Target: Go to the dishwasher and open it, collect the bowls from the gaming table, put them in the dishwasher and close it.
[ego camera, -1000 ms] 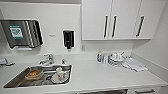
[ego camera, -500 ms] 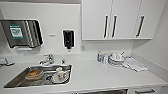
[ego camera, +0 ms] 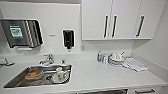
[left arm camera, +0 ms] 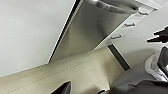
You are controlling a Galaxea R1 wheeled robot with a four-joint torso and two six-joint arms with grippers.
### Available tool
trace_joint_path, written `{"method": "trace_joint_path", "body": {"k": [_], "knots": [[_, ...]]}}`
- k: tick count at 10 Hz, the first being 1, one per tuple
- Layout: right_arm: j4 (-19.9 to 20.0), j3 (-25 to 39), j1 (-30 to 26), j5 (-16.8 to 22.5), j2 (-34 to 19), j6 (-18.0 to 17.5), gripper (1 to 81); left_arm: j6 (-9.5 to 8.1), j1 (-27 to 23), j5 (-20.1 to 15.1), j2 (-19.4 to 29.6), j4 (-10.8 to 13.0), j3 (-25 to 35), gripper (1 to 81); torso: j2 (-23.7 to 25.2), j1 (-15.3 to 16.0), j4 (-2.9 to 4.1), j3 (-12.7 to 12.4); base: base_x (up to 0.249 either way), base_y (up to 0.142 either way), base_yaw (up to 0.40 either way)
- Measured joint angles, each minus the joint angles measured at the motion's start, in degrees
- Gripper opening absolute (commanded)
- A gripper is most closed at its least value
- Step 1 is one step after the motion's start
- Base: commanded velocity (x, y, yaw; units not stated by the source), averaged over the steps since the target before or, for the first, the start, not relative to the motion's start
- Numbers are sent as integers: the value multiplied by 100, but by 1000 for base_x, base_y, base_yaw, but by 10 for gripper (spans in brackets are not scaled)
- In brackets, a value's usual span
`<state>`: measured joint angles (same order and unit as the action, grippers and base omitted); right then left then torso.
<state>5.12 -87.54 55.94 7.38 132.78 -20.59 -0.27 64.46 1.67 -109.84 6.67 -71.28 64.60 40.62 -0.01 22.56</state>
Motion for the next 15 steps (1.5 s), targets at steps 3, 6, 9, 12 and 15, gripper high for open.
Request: {"method": "trace_joint_path", "body": {"k": [3, 6, 9, 12, 15], "knots": [[-5, 121, -521, 332, -10, -672, 811, 0, 2, 0, 0, -2, 0, 811, 0, 2, 0, 2, 0, 0, 0], [-17, 39, -986, 718, 195, -1218, 811, 0, 4, -2, 0, -2, -2, 811, 0, 2, 0, 7, 0, 0, 0], [-22, -361, -1406, 1067, 708, -1540, 811, 0, 2, 1, -2, -2, -39, 811, -5, 2, 0, 7, 0, 0, 0], [-24, -1072, -1521, 1373, 1154, -1755, 811, 0, 2, -5, -17, -2, -88, 811, -6, 2, 0, 9, 0, 0, 0], [-28, -1963, -1604, 1637, 1559, -2050, 811, -2, 0, 1, -20, -2, -88, 811, -6, 2, 0, 9, 0, 0, 0]]}}
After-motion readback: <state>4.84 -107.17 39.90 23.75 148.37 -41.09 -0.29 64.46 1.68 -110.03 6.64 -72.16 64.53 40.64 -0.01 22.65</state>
